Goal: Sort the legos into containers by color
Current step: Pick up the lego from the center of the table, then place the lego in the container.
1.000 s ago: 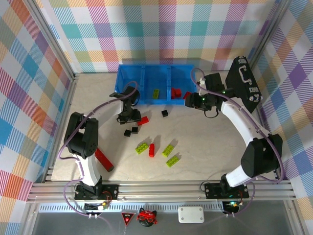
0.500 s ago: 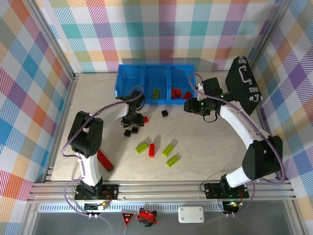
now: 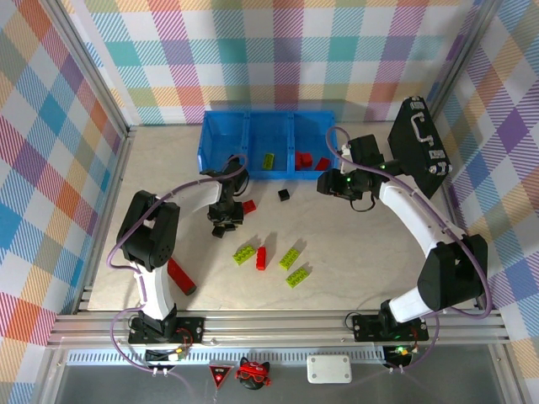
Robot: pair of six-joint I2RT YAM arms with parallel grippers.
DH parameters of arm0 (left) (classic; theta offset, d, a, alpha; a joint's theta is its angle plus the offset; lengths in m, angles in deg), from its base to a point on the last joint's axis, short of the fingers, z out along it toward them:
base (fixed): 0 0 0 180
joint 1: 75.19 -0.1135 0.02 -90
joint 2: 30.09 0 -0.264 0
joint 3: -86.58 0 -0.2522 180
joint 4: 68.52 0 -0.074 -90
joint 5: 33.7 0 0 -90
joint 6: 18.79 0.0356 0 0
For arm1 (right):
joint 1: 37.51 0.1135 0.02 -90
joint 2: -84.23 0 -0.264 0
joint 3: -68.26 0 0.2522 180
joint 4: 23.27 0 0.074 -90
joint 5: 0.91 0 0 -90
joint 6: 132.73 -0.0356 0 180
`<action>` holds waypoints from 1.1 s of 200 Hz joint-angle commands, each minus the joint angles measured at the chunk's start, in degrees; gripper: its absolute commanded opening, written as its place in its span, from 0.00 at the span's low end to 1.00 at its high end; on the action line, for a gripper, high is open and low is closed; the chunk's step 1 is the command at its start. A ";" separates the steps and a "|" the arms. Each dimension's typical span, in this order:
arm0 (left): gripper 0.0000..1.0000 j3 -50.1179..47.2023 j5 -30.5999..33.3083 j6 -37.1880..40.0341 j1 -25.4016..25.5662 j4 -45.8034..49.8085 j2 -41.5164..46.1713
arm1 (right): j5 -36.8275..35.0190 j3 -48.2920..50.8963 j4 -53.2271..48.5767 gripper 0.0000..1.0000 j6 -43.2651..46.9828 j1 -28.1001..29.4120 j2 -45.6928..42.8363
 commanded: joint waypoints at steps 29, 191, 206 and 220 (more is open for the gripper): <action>0.31 -0.96 1.16 -0.30 0.15 0.45 2.09 | 0.49 0.38 0.33 0.51 -0.72 0.63 -1.43; 0.30 30.63 4.45 5.56 -10.18 0.13 -8.92 | -2.05 -0.68 -2.65 0.51 -0.20 0.72 -3.49; 0.30 34.33 4.80 6.27 -10.61 -0.73 -11.42 | -2.18 -0.34 -2.92 0.51 -0.34 0.72 -3.82; 0.30 37.18 4.53 6.63 -10.92 -1.74 -13.72 | -2.36 0.32 -3.01 0.51 -0.71 0.71 -4.22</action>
